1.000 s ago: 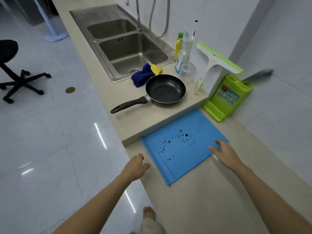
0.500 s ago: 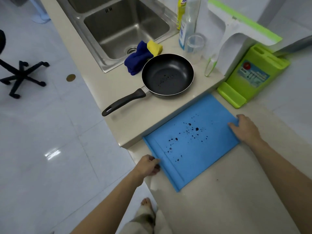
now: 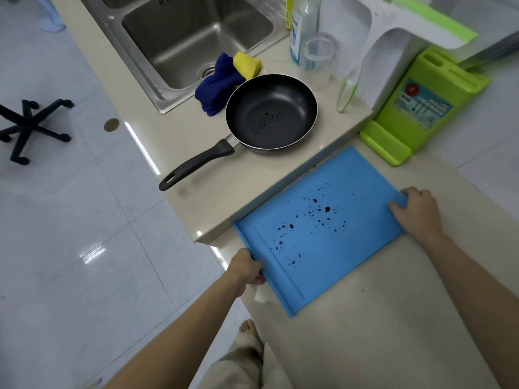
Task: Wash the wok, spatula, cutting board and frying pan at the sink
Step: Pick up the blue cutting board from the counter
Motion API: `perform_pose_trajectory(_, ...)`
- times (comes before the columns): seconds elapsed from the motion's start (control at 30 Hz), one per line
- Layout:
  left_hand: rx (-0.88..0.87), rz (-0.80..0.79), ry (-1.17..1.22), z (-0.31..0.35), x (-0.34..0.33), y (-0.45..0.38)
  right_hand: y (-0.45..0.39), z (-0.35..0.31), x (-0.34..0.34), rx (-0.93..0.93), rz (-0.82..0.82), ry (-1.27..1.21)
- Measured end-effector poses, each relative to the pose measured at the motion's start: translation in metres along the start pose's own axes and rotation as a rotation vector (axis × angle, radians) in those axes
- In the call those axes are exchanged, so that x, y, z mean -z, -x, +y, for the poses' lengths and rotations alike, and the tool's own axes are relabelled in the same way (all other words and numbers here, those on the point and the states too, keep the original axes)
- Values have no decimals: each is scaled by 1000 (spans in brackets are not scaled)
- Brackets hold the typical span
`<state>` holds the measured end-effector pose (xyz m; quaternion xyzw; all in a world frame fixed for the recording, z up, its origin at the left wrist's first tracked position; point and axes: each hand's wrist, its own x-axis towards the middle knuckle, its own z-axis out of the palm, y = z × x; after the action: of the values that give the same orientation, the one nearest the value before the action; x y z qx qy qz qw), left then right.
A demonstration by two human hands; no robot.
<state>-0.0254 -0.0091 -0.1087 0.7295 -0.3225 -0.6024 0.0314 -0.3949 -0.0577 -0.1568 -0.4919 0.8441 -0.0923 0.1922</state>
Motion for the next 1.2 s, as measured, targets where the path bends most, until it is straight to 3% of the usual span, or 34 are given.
perform_pose_trajectory(0.17, -62, -4, -83, 2, 3, 18, 39, 15, 1, -199, 50, -71)
perform_pose_trajectory(0.33, -194, -57, -221, 24, 3, 50, 99, 39, 4, -532, 65, -61)
perform_pose_trajectory(0.5, -358, -122, -373, 59, 0, 85, 154, 77, 23, -637, 94, -250)
perform_pose_trajectory(0.7, -645, 48, -655, 137, 12, 120, 170, 57, 66, -654, 286, -554)
perform_pose_trajectory(0.9, -807, 296, -770, 194, 77, 155, 158, -7, 84, -592, 364, -864)
perform_pose_trajectory(1.0, -813, 396, -743, 194, 131, 162, 145, -58, 85, -501, 311, -865)
perform_pose_trajectory(1.2, -792, 735, -707, 160, 257, 147, 110, -182, 67, -246, 53, -762)
